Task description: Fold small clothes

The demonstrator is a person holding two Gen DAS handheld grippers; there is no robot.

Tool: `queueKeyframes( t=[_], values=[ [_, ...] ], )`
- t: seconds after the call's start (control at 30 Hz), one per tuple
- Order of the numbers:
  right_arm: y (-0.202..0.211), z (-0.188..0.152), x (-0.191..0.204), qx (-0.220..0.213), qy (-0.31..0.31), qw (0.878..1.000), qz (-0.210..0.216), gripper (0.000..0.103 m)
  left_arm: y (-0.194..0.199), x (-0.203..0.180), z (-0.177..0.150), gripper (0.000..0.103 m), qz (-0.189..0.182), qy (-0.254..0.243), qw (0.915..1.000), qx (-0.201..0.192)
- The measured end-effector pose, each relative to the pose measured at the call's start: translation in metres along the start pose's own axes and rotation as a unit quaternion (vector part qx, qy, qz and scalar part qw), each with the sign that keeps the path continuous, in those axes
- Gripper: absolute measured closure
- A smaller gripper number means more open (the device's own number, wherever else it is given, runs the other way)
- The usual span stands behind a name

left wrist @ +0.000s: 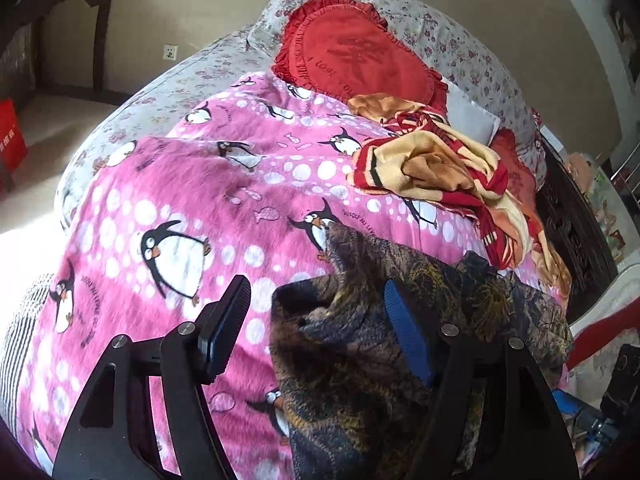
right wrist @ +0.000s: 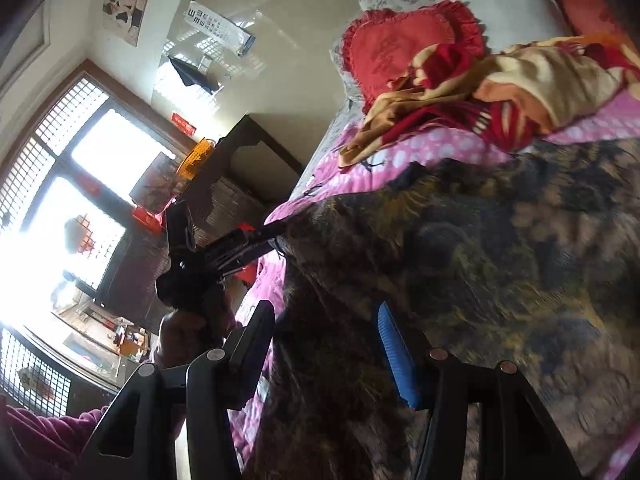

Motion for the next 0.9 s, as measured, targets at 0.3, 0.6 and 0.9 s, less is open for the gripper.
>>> queueKeyframes(
  t=[0.3, 0.6, 0.9],
  values=[
    [0.109, -0.026, -0.062, -0.074, -0.046, 0.988, -0.13, 0.051, 0.045, -0.054, 0.006, 0.096, -0.025, -0.067, 0.9974, -0.011],
    [0.139, -0.009, -0.107, -0.115, -0.059, 0.965, -0.229, 0.027, 0.036, -0.021, -0.056, 0.096, -0.004, -0.017, 0.9976, 0.068],
    [0.122, 0.056, -0.138, -0.101, -0.087, 0.964, -0.232, 0.028, 0.041, -0.022, -0.045, 0.096, 0.024, -0.027, 0.9989, 0.029]
  ],
)
Point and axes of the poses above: each gripper's, at about its wrist camera, not at the fingertips, and y roughly against the way its jaws point, x to its left, z to its top, the point moved 3 cm from there along -y, roughly the way its jaws point, and after that the axes turned 3 degrees about z, right-handed, at the moved point
